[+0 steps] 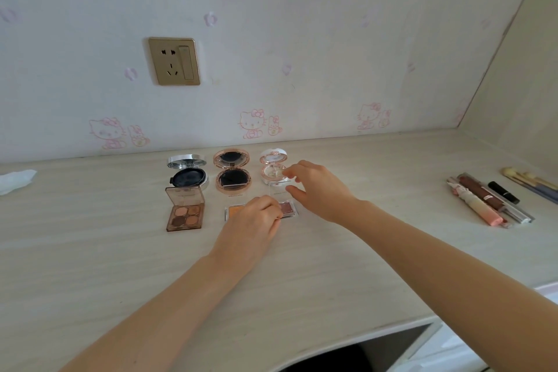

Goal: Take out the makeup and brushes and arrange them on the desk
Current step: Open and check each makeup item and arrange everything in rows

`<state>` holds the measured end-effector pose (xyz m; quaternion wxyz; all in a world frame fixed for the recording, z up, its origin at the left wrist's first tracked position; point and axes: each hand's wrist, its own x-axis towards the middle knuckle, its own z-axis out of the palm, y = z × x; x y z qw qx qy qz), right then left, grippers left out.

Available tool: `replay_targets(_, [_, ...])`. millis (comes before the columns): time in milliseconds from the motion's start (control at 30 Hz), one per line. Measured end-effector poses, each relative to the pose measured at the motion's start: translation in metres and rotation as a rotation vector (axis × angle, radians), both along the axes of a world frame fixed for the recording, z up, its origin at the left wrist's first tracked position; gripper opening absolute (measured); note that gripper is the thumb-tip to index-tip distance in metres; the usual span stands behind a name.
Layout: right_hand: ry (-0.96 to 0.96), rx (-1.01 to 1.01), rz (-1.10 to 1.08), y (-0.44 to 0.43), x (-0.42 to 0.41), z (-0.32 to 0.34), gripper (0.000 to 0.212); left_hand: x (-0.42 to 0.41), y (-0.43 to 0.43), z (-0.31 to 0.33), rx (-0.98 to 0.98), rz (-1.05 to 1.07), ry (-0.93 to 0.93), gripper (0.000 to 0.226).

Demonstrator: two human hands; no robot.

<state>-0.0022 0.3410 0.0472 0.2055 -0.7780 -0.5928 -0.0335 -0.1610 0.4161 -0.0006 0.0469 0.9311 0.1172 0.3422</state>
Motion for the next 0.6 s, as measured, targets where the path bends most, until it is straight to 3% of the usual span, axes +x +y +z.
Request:
replay_targets(300, [-0.111,-0.048,-0.076,-0.057,0.016,0.0,0.038,0.005,-0.016,0.008,-0.016,-0.019,0.008,0.007])
replay_targets(433, [-0.125,-0.07,-0.146,-0.093,0.032,-0.001,0.037,0.021,-0.036,0.01,-0.001,-0.074,0.078,0.034])
replay_targets(600, [-0.123,-0.096,-0.22,-0.136,0.055,-0.003,0.037,0.056,-0.065,0.009,-0.018,-0.146,0.176,0.04])
